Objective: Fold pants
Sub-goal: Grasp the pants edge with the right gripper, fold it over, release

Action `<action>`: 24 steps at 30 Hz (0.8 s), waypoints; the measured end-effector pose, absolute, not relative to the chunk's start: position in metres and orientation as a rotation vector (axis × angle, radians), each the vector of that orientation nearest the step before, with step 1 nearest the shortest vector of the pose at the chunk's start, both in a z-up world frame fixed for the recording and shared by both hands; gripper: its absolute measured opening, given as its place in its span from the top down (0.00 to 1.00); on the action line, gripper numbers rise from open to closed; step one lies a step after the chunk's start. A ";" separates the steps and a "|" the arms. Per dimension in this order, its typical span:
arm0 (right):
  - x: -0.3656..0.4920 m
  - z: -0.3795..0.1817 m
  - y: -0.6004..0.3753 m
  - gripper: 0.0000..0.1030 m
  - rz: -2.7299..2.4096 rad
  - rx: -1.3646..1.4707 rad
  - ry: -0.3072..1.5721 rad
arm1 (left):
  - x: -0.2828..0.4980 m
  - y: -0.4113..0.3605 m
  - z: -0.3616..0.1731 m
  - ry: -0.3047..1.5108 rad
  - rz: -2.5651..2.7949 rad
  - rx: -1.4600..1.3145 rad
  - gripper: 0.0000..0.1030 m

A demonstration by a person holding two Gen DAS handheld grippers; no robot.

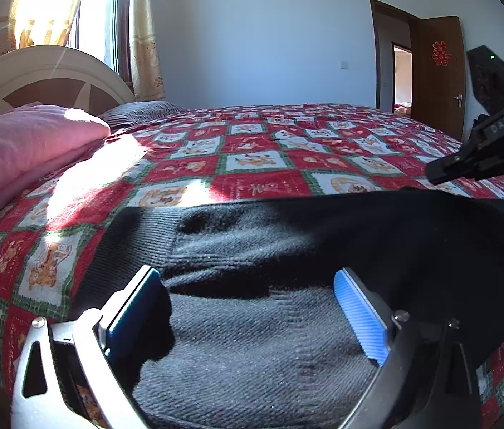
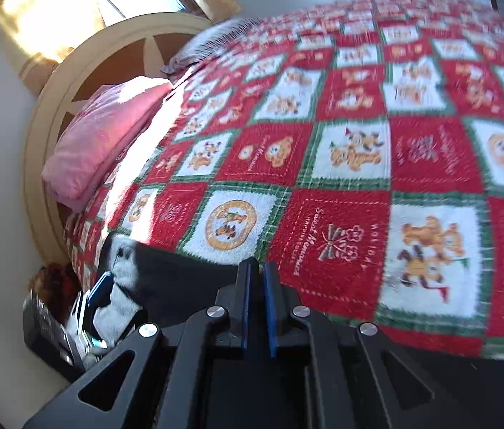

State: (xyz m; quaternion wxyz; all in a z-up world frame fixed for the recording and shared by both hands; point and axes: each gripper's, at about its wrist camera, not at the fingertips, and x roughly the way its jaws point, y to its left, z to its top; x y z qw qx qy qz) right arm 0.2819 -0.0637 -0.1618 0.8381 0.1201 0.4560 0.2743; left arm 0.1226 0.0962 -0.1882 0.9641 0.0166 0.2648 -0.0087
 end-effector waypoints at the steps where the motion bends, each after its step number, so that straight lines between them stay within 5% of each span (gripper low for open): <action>1: 0.272 -0.158 -0.066 0.89 0.591 0.240 0.947 | 0.123 0.096 -0.188 0.536 -0.017 0.034 0.02; 3: 0.255 -0.155 -0.070 0.63 0.603 0.216 0.932 | 0.123 0.096 -0.188 0.536 -0.014 0.034 0.02; 4: 0.247 -0.157 -0.070 0.58 0.606 0.203 0.928 | 0.123 0.096 -0.188 0.537 -0.013 0.034 0.02; 24: 0.187 -0.182 -0.088 0.57 0.530 0.036 0.921 | 0.120 0.095 -0.179 0.564 0.004 -0.053 0.00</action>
